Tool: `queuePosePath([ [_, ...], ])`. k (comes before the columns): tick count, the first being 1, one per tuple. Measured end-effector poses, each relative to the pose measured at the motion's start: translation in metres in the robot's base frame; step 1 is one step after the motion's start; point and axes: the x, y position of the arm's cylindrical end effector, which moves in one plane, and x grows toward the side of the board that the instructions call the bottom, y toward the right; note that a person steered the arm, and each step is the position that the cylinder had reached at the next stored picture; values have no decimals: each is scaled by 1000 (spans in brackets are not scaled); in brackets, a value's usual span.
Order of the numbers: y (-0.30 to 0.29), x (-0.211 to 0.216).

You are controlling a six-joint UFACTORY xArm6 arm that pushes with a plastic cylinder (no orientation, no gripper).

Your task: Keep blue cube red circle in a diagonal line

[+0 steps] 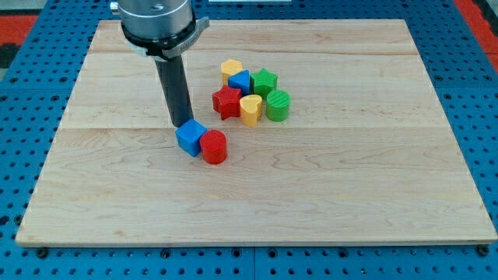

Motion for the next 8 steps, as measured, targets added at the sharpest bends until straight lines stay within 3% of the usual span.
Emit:
queuePosePath([
  [1, 11, -13],
  [2, 47, 28],
  [3, 6, 41],
  [5, -49, 20],
  [6, -67, 90],
  [8, -19, 125],
])
